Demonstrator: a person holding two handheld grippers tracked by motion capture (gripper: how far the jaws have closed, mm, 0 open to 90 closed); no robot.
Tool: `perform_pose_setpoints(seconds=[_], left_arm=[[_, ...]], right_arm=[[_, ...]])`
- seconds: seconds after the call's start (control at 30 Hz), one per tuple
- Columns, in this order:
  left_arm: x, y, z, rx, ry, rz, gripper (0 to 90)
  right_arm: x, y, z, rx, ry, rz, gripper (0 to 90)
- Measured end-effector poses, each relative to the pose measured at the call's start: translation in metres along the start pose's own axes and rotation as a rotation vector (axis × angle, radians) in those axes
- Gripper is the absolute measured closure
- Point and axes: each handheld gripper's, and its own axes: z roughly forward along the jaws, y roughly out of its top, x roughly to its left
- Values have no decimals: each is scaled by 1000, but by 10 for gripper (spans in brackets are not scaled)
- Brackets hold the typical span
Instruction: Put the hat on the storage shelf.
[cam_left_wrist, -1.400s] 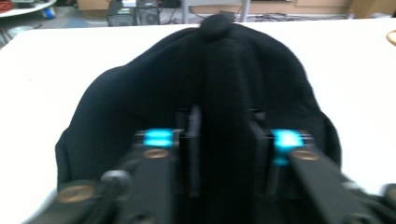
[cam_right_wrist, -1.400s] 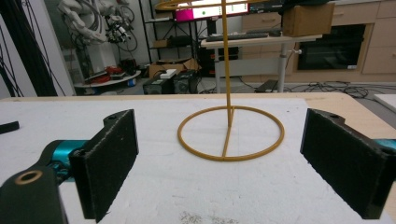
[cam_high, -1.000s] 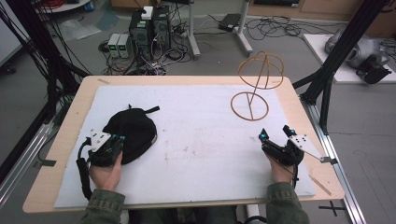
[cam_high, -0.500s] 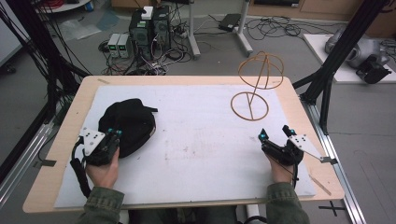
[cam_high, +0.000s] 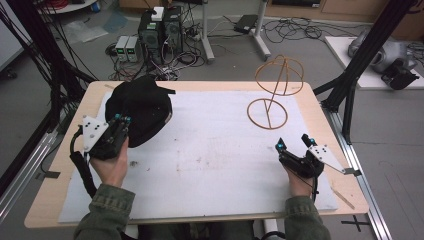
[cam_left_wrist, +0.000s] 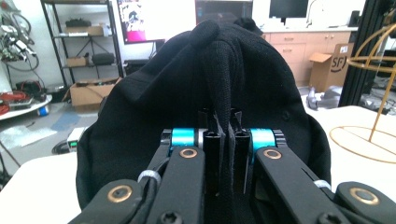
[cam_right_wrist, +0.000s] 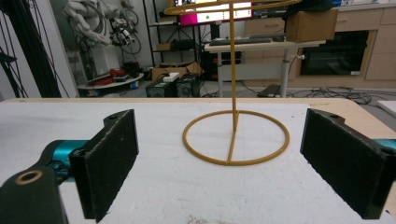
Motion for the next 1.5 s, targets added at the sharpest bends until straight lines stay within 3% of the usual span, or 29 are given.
perform_pose_setpoints(seconds=[0.33, 0.6, 0.83, 0.97, 1.27, 1.5], left_arm=[[-7, 31, 24, -79, -29, 3, 877], [-14, 46, 43, -116, -55, 1, 877], [-23, 66, 65, -146, -121, 19, 877], [-29, 70, 76, -139, -153, 23, 877], [-64, 70, 112, -138, -246, 21, 877], [-88, 71, 129, -149, -300, 20, 876]], right_arm=[[0, 0, 1, -1, 5, 3, 106], [2, 0, 1, -3, 15, -4, 105], [1, 0, 2, -8, 18, -5, 106], [1, 0, 2, -10, 22, -6, 105], [1, 0, 4, -14, 26, -5, 106], [0, 0, 3, -18, 22, 16, 105]])
